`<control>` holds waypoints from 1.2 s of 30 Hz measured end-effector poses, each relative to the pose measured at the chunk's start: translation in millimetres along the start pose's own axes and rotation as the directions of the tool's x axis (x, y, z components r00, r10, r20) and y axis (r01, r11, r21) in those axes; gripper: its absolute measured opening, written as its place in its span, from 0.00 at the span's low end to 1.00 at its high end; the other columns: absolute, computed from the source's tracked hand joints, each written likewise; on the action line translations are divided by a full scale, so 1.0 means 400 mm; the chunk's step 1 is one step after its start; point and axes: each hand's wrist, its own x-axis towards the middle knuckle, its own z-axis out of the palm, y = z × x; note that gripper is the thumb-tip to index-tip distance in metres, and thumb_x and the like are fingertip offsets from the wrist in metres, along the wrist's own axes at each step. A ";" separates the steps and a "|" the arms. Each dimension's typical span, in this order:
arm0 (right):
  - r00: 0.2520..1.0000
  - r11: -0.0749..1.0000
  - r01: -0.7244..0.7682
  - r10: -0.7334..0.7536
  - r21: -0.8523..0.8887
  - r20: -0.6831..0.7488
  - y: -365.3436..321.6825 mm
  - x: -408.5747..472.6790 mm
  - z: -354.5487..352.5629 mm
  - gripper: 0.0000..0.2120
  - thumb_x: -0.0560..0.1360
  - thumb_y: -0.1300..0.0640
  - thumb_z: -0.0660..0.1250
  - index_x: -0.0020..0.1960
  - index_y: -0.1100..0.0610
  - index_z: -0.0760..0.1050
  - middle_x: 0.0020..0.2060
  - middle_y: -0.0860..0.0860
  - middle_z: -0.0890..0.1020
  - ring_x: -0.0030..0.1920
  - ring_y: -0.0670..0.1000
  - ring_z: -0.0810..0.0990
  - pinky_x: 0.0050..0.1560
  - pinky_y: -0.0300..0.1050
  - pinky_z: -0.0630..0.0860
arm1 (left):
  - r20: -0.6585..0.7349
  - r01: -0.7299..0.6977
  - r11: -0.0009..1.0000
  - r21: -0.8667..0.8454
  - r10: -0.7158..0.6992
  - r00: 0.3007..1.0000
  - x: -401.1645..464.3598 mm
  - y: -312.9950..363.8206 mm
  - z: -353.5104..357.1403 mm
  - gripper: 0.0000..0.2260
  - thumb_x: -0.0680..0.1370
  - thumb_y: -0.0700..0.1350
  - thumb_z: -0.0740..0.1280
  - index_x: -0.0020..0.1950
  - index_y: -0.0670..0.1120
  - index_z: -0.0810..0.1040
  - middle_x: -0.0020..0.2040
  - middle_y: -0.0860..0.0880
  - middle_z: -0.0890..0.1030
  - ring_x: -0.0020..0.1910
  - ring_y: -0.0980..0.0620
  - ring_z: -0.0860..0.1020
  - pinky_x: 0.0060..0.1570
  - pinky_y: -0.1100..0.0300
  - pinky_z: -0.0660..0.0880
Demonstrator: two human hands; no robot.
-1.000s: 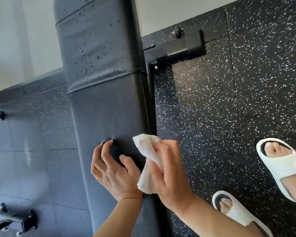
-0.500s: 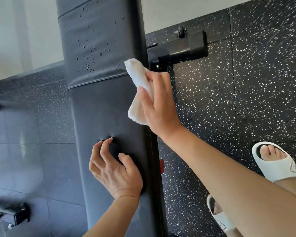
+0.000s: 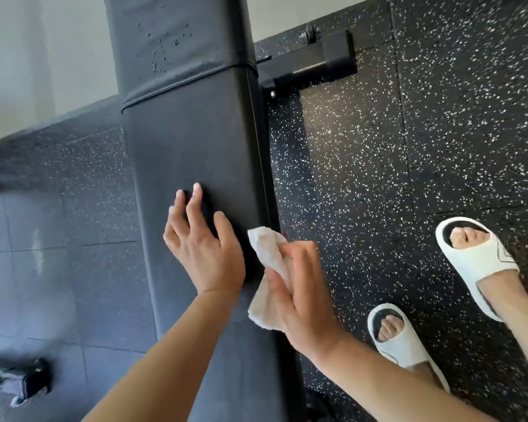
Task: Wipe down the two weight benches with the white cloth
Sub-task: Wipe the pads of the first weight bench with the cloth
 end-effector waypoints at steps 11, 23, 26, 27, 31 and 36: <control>0.973 1.000 0.023 -0.025 -0.013 -0.230 -0.033 0.239 0.037 0.12 0.82 0.61 0.65 0.63 0.64 0.73 0.57 0.57 0.73 0.57 0.55 0.74 0.64 0.53 0.72 | 0.253 -0.436 0.881 0.185 0.387 0.887 -0.308 -0.267 -0.114 0.25 0.87 0.52 0.50 0.83 0.48 0.64 0.85 0.42 0.60 0.84 0.38 0.57 0.80 0.35 0.58; 0.966 0.969 -0.242 0.237 -0.040 -0.108 0.058 -0.496 0.077 0.19 0.82 0.51 0.59 0.70 0.38 0.59 0.63 0.46 0.68 0.62 0.51 0.72 0.63 0.44 0.70 | 0.238 -0.434 0.882 0.183 0.389 0.890 -0.321 -0.276 -0.117 0.25 0.84 0.46 0.55 0.82 0.46 0.66 0.85 0.41 0.60 0.84 0.38 0.58 0.79 0.35 0.58; 0.971 0.974 -0.218 0.210 -0.060 -0.114 0.050 -0.448 0.068 0.14 0.82 0.52 0.58 0.66 0.41 0.62 0.59 0.45 0.68 0.58 0.49 0.72 0.59 0.44 0.71 | 0.227 -0.420 0.890 0.178 0.378 0.897 -0.325 -0.283 -0.113 0.26 0.84 0.47 0.55 0.83 0.49 0.64 0.85 0.44 0.60 0.85 0.40 0.56 0.80 0.36 0.57; 0.977 0.981 -0.183 0.175 -0.062 -0.119 0.040 -0.408 0.066 0.12 0.83 0.52 0.59 0.65 0.45 0.65 0.57 0.45 0.68 0.58 0.49 0.72 0.59 0.47 0.72 | 0.222 -0.419 0.890 0.178 0.379 0.898 -0.325 -0.283 -0.110 0.26 0.84 0.47 0.55 0.83 0.50 0.64 0.85 0.45 0.59 0.85 0.41 0.56 0.80 0.37 0.57; 0.981 0.956 -0.003 -0.054 -0.295 -0.186 -0.021 -0.111 0.075 0.10 0.81 0.57 0.65 0.61 0.59 0.72 0.57 0.53 0.71 0.55 0.56 0.71 0.58 0.52 0.71 | 0.228 -0.411 0.892 0.188 0.368 0.902 -0.324 -0.288 -0.107 0.25 0.85 0.50 0.52 0.84 0.51 0.63 0.86 0.45 0.59 0.85 0.40 0.57 0.79 0.35 0.59; 0.944 0.612 0.266 -0.322 -0.745 0.074 -0.126 0.236 0.118 0.12 0.79 0.51 0.66 0.58 0.56 0.78 0.61 0.54 0.78 0.57 0.58 0.75 0.56 0.54 0.72 | 0.242 -0.414 0.891 0.187 0.367 0.898 -0.323 -0.286 -0.111 0.27 0.84 0.49 0.54 0.85 0.54 0.61 0.86 0.46 0.59 0.85 0.41 0.56 0.80 0.35 0.57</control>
